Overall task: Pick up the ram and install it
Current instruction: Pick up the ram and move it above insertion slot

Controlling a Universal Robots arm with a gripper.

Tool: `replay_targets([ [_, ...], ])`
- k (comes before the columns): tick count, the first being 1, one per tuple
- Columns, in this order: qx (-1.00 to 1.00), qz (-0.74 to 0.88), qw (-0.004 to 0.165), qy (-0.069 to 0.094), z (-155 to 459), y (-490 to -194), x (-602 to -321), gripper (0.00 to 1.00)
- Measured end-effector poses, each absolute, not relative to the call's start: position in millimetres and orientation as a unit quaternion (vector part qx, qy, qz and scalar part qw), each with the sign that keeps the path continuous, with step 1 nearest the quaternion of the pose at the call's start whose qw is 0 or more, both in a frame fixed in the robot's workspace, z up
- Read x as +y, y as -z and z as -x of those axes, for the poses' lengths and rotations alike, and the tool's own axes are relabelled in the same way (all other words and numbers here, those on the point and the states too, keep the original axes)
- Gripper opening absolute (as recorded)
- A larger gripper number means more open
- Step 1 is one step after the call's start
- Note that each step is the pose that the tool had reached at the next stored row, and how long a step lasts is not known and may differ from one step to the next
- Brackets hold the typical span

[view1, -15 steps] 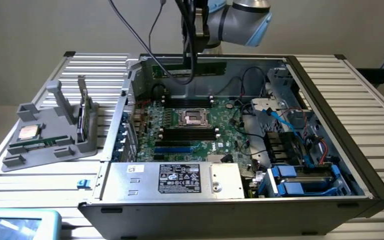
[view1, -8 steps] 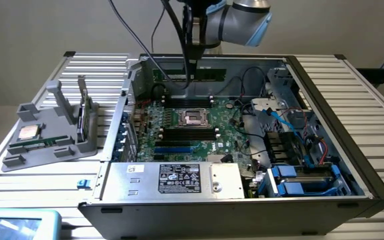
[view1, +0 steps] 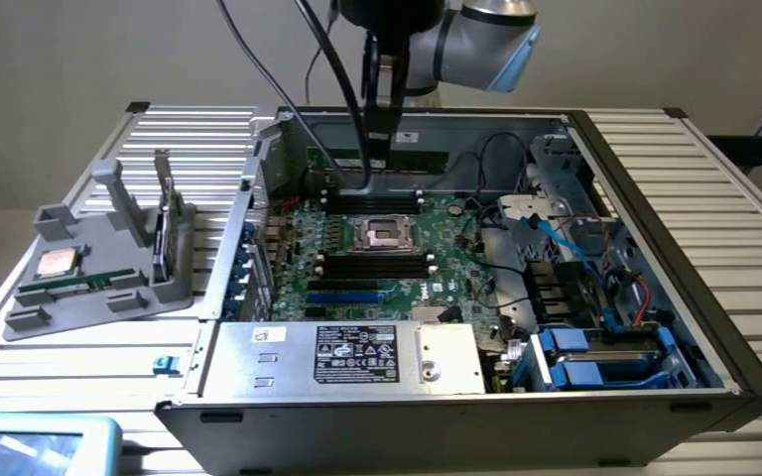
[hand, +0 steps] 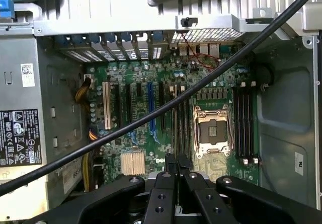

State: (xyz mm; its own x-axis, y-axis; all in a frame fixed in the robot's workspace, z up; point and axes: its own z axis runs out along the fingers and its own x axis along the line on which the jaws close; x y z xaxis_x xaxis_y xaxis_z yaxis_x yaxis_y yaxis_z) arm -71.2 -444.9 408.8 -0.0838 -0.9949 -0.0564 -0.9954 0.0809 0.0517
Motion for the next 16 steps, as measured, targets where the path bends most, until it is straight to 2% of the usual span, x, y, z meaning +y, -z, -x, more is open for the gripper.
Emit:
replay_targets([
  [16, 0.730, 0.682, 0.003, -0.039, 71, -381, -432, 0.11],
])
